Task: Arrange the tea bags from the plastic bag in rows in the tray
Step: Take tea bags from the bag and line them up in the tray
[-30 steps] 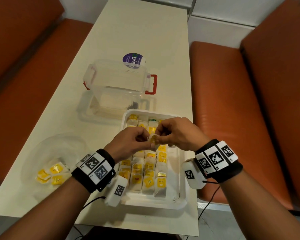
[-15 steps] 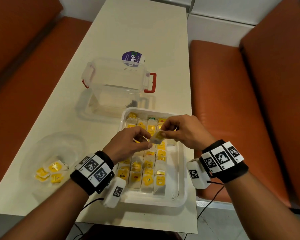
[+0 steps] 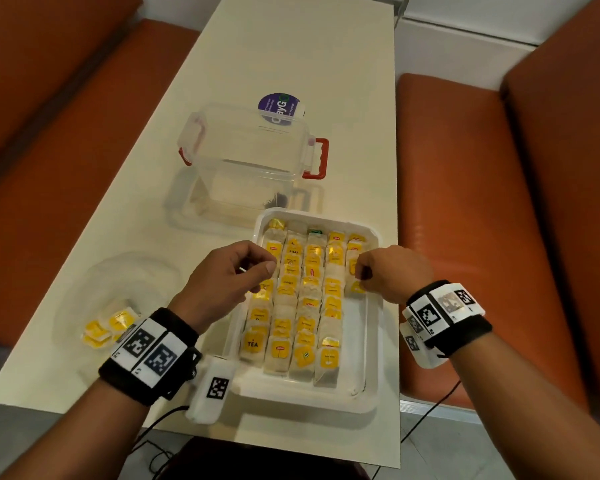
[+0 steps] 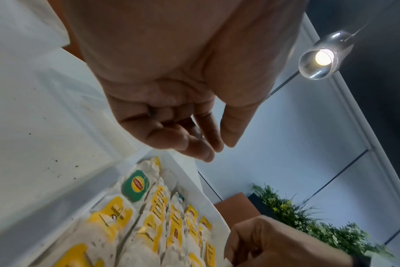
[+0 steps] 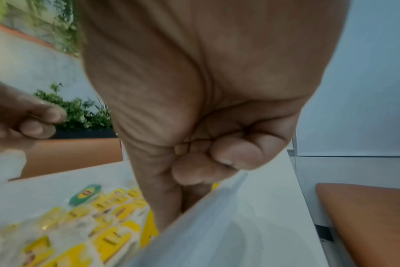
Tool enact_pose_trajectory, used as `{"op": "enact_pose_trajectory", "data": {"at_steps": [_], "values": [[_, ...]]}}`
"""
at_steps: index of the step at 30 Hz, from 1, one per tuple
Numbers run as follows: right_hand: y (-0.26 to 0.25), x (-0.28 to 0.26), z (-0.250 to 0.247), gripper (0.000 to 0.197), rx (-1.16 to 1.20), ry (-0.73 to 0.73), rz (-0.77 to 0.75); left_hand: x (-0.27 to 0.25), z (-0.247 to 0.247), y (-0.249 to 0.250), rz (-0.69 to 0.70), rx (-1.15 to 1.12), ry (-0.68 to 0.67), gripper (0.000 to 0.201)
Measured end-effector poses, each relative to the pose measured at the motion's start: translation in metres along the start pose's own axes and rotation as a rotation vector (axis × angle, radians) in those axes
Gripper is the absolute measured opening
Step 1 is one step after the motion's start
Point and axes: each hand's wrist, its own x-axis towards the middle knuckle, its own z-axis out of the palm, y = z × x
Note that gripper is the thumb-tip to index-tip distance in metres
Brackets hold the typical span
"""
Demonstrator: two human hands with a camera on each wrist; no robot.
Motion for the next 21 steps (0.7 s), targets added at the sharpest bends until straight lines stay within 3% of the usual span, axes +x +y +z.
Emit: {"op": "enact_pose_trajectory", "data": {"at_steps": [10, 21], "values": [[-0.007, 0.013, 0.002, 0.017, -0.093, 0.042, 0.025, -0.010, -0.023, -0.001, -0.026, -0.009, 0.072, 0.005], [-0.006, 0.017, 0.008, 0.009, -0.063, 0.143, 0.015, -0.009, -0.021, 0.000, -0.031, 0.000, 0.049, 0.005]]}}
